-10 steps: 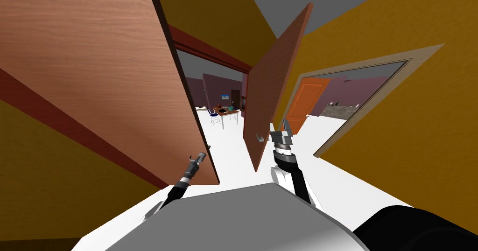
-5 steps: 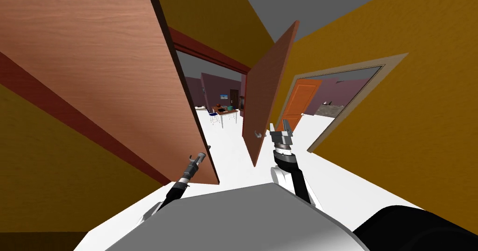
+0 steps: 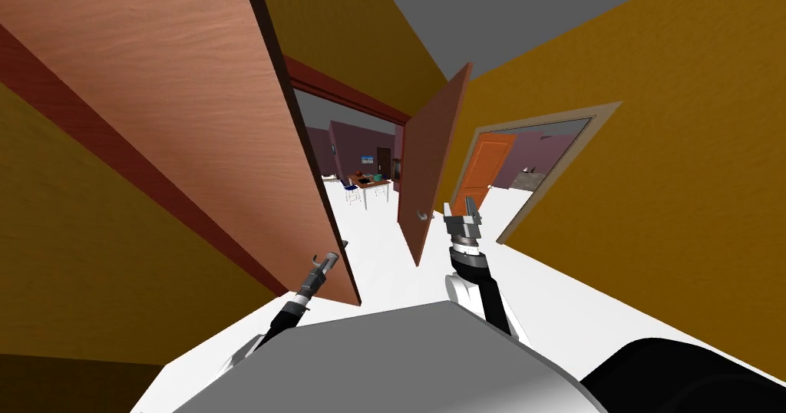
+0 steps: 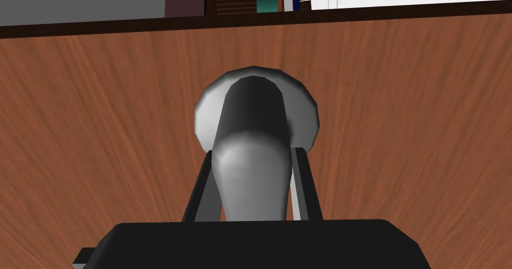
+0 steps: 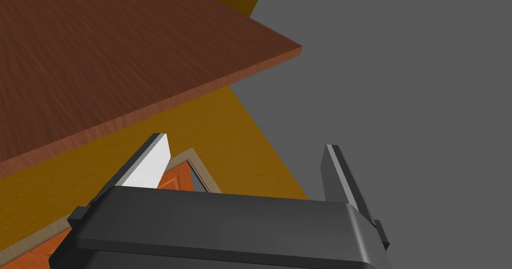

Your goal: Pull the door open

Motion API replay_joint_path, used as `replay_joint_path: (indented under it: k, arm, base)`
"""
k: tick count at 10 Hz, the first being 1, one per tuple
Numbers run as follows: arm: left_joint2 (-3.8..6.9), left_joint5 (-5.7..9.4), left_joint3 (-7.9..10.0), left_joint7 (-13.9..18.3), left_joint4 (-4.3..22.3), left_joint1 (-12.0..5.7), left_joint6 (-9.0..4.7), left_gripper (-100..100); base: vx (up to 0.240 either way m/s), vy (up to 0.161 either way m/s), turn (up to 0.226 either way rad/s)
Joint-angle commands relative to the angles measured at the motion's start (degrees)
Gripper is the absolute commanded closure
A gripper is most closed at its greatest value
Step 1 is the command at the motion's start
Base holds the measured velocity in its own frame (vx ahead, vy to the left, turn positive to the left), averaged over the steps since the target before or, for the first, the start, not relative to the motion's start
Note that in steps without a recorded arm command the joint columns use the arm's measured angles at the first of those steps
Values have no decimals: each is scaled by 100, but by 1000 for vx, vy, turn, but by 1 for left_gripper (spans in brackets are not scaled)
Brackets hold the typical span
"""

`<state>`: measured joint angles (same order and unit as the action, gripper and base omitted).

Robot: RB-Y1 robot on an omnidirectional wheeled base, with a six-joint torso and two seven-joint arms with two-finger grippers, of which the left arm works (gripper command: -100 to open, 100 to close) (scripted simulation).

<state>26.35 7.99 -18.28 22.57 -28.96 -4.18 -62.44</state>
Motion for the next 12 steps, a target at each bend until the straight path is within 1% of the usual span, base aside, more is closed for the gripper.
replay_joint_path:
  k: [1,4,5,6,7,9,10,12]
  arm:
    - [-12,-25,-164,45,66,-12,-151,100]
    - [64,-26,-322,105,128,-27,-283,100]
    - [1,-47,-326,94,127,-22,-255,100]
    - [24,-81,-342,112,64,64,-302,100]
    - [36,-87,-340,116,48,85,-313,100]
    - [92,-117,-328,136,-29,187,-367,100]
    - [140,-141,-318,154,-95,274,-413,100]
    - [189,-166,-307,172,-162,362,-460,100]
  base:
    - [-129,150,-87]
    - [-100,146,-59]
    - [-37,53,-37]
    - [-111,-5,-153]
    - [-177,-2,-140]
    - [-192,32,-128]
    - [-233,66,-203]
    - [-218,115,-120]
